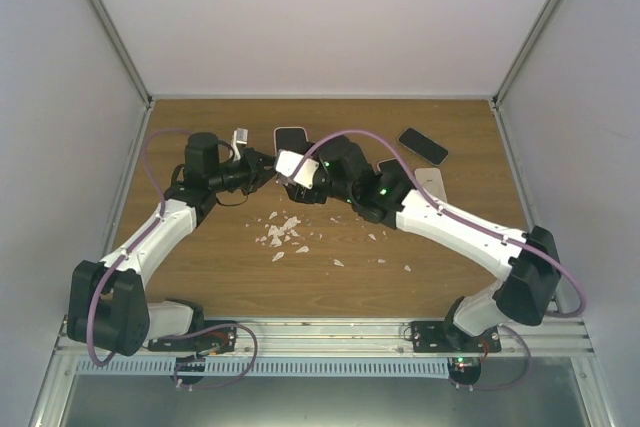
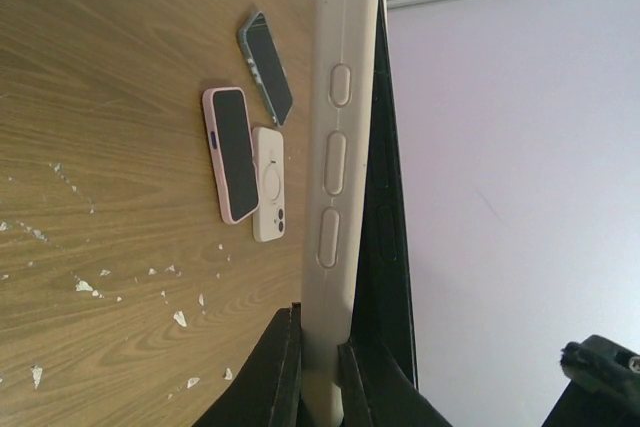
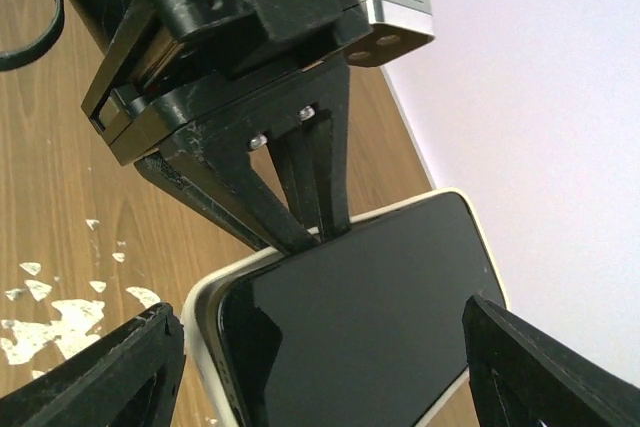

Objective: Take the phone out of the phone case
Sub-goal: Remove the phone case from the phone.

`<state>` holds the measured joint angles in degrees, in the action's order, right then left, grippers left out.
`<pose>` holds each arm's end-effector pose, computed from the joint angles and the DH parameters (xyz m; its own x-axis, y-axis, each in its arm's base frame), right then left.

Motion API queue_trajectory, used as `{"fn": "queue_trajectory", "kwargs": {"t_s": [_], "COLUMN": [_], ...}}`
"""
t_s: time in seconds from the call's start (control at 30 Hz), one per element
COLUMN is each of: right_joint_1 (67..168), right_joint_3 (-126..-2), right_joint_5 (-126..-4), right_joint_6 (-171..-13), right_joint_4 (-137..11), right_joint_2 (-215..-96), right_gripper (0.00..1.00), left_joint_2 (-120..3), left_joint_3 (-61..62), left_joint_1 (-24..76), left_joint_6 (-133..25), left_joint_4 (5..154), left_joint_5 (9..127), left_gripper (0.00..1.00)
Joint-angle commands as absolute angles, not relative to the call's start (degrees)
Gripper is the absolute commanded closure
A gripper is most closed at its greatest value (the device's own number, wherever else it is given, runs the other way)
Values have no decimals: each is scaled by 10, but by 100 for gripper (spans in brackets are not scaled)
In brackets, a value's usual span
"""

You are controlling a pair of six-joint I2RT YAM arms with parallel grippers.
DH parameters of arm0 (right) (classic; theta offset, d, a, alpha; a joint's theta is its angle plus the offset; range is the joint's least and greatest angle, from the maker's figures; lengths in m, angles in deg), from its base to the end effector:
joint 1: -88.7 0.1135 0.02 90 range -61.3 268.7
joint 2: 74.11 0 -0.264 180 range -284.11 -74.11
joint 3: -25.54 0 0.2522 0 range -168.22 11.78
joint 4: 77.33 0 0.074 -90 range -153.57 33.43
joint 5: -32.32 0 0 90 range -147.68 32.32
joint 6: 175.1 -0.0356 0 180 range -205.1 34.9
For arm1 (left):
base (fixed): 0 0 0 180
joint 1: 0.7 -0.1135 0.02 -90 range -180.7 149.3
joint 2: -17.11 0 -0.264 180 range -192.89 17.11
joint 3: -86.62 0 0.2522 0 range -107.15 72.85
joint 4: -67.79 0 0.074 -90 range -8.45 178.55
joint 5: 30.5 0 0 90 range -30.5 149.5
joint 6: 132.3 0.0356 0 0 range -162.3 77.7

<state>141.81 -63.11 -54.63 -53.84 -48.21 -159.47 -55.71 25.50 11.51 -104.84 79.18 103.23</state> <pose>0.2110 0.2780 0.3434 0.1759 -0.6288 -0.7574 -0.7939 0.3643 -0.4869 0.2692 -0.0834 0.2755 -0.8638 -0.4691 -0.1836 0.0169 0.3373 -0.9413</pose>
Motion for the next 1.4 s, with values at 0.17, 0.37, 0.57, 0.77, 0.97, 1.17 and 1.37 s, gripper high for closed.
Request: {"fn": "queue_trajectory", "kwargs": {"t_s": [0.17, 0.37, 0.57, 0.77, 0.97, 1.17, 1.37], "right_joint_1": [1443, 1445, 1445, 1445, 1445, 1445, 1444], "right_joint_3": [-636, -612, -631, -642, -641, -656, -650], "right_joint_5": [-454, -395, -440, -459, -461, -489, -477], "right_joint_6": [-494, -460, -489, -499, -486, -503, -492], "right_joint_4": [-528, -576, -548, -532, -538, -518, -522], "right_joint_2": [-1636, -1637, -1625, -1614, -1616, -1616, -1622], "right_gripper": [28, 37, 35, 34, 37, 38, 38], "left_joint_2": [-544, -538, -537, -541, -544, -547, -548], "left_joint_3": [254, 261, 264, 269, 267, 269, 269], "left_joint_1": [110, 109, 109, 104, 103, 102, 102], "left_joint_6": [-1064, -1065, -1058, -1058, -1057, -1053, -1055], "left_joint_4": [728, 725, 734, 736, 736, 737, 736], "left_joint_5": [1038, 1036, 1027, 1022, 1022, 1018, 1019], "left_gripper": [100, 100, 100, 100, 100, 100, 100]}}
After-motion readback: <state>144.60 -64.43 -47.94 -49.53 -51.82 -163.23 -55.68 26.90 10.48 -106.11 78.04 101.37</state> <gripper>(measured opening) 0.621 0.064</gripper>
